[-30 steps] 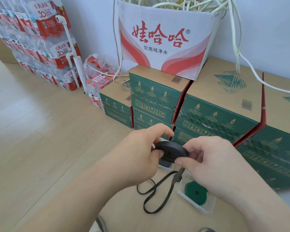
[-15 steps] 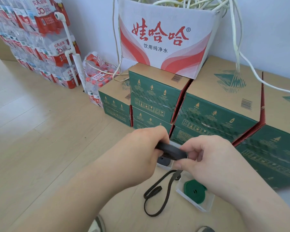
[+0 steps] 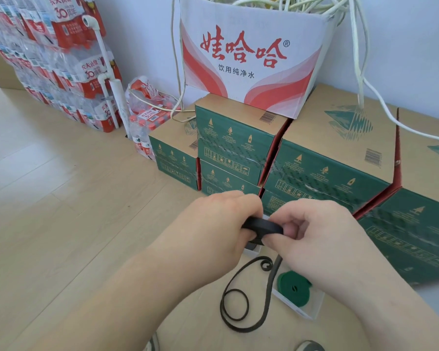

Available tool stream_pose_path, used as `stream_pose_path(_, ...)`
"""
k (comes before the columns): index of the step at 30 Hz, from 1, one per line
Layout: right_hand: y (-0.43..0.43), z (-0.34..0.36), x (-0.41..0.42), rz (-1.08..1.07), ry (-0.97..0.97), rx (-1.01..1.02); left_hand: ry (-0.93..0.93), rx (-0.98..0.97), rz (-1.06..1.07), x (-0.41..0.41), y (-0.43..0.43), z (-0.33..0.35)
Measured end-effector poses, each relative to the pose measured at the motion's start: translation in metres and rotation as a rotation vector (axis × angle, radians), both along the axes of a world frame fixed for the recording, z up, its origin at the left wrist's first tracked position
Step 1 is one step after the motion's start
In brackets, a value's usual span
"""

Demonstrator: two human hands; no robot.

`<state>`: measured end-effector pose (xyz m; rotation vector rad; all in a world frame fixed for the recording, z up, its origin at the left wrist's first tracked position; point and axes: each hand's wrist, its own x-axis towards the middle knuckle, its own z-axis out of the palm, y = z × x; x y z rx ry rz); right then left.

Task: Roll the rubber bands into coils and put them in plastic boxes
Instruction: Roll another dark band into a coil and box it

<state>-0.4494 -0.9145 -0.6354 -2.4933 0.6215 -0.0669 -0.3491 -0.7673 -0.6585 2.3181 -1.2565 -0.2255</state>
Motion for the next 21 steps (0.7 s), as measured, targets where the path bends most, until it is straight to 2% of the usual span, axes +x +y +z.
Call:
stream_pose_path(7,-0.0046,0.0016,-0.0016,0.015,-0.009,0.014,0.295,-0.089,0.140,0.0034,0.0040,0.0045)
stream_pose_path(9,-0.0023,0.0016,-0.0009,0.005,-0.004,-0.006,0.240,-0.076,0.137,0.0032,0.0042,0.0029)
stream_pose_path(12,0.0014,-0.0014,-0.0001,0.018,0.051,-0.057,0.012,-0.046,0.109,0.0005,0.0034,0.0000)
stream_pose_path(15,0.0026,-0.0028,-0.0006,0.039,0.072,-0.089,-0.056,-0.039,0.014,-0.0012,0.0001,0.0008)
stream_pose_path(17,0.0016,-0.0004,-0.0013,0.019,0.033,-0.067,-0.055,-0.005,0.007,-0.0007,-0.0009,0.0012)
stream_pose_path(21,-0.0010,0.0031,-0.0034,-0.010,0.017,0.044,0.109,-0.036,0.117,0.0048,0.0030,0.0004)
